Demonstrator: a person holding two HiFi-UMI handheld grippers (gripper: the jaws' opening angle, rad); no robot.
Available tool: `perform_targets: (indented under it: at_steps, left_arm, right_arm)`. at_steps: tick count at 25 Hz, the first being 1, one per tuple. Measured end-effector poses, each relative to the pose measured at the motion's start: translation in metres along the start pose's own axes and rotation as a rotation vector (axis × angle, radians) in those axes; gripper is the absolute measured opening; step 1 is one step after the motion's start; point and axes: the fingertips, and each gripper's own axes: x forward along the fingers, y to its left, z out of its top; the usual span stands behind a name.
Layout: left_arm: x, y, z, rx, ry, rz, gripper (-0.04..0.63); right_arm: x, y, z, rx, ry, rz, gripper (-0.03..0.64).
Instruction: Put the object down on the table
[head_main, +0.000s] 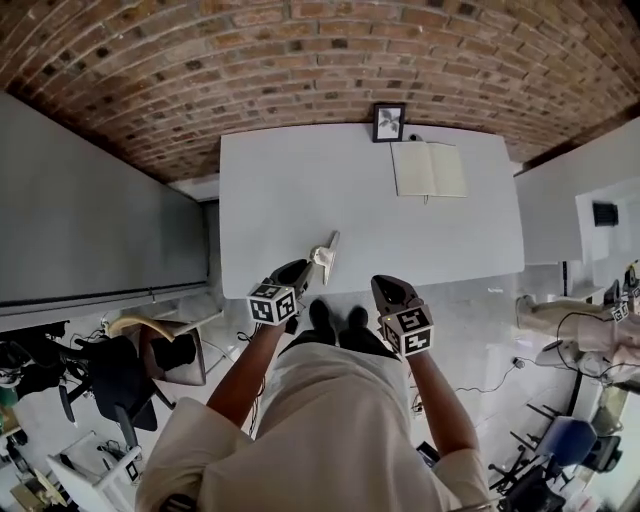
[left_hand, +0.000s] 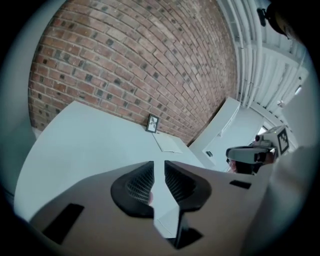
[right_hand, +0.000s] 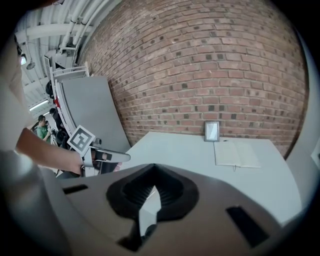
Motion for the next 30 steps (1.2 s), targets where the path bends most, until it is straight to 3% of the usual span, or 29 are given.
perform_targets:
  at_steps: [12, 30]
  left_arm:
    - [-0.059, -0.074, 0.037, 0.041, -0.149, 0.081, 0.001]
    - [-0.156, -0.164, 0.020, 0.145, -0.331, 0.254, -0.006]
  right_arm:
    - [-0.050, 0.002, 0.020, -0.064, -0.058, 0.093, 0.002]
    - [-0.129, 0.013, 0.015, -0.190, -0.133, 0.240, 0.002]
